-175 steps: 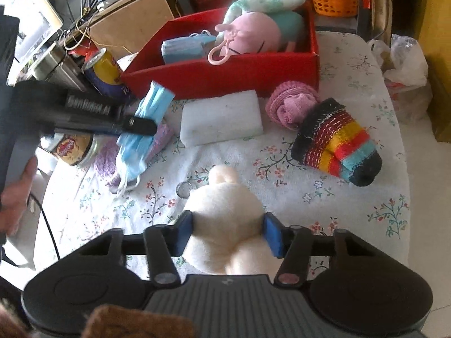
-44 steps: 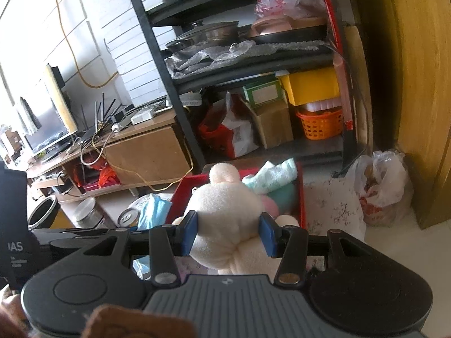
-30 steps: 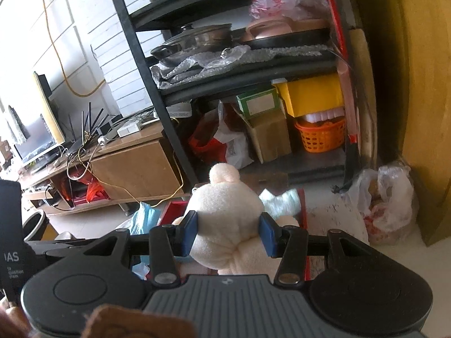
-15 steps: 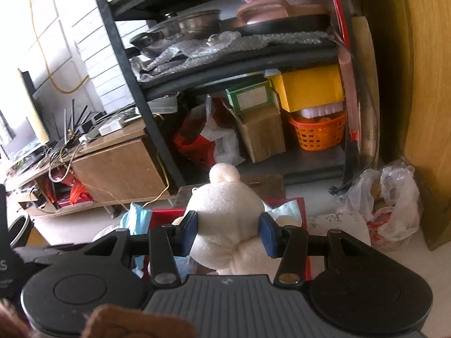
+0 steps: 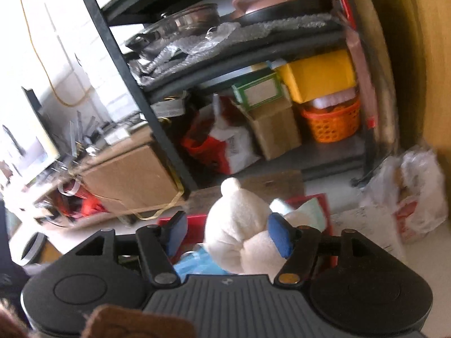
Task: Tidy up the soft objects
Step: 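Open the left tool over the box while the right tool drops the teddy bear in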
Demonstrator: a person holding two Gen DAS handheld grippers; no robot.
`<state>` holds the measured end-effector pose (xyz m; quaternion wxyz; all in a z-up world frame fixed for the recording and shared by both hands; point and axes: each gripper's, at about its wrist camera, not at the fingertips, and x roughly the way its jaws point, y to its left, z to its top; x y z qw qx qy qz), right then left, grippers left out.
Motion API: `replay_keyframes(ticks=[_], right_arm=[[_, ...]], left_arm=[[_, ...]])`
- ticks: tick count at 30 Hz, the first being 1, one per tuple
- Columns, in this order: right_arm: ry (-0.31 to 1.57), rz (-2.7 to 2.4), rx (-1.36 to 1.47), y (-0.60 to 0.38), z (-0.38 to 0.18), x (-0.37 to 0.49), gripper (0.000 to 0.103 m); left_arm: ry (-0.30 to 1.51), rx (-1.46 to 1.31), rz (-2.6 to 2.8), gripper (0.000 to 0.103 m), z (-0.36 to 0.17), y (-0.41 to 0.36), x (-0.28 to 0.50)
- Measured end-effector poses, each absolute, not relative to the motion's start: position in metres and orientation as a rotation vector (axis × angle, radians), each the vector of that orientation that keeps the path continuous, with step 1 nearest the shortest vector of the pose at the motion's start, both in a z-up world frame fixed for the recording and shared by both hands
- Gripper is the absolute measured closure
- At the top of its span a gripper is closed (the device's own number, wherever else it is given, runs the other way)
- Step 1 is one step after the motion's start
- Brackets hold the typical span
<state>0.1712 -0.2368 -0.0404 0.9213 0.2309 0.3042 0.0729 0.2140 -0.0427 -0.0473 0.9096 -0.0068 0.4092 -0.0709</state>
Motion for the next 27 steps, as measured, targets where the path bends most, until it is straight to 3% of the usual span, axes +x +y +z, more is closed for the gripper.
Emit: replay_keyframes(ticks=[6,18,27], right_arm=[[0.643,0.314,0.734,-0.243,-0.045,0.173,0.068],[0.622,0.217,0.598,-0.238,-0.010,0.131,0.068],[0.648,0.217,0.555,-0.229,0.001,0.075,0.068]], left_arm=[[0.821,-0.020,-0.137,0.027,-0.033,-0.031,0.204],[0.876,0.027,-0.142,0.024,-0.034,-0.019,0.158],[1.011,0.023,-0.137,0.024,-0.066,0.006,0.112]])
